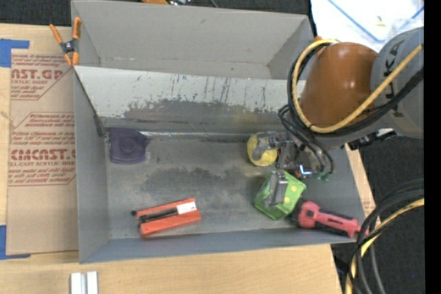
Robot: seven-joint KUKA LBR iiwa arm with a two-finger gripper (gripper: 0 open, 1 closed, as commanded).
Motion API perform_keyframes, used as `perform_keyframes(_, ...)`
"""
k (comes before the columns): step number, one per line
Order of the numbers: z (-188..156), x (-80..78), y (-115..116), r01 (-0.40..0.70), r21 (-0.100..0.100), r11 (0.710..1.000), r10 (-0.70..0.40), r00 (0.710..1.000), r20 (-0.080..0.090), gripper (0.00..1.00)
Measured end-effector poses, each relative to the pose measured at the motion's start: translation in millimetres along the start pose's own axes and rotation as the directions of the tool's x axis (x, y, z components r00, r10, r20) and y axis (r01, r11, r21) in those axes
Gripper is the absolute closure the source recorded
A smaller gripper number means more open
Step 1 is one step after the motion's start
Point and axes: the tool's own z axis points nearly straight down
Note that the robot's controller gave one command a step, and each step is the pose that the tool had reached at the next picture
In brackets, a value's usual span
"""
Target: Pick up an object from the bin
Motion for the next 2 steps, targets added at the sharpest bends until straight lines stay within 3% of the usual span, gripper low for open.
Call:
perform_keyframes(1, -3.4, -1.9, -0.3, 0.001, 0.001, 1.0, -0.001, 1.0, 0.009, 0.0)
perform_keyframes(2, 111.1, 5.6, -74.3, 0.084, -0.002, 0.996, -0.084, 0.996, 0.026, 0.0)
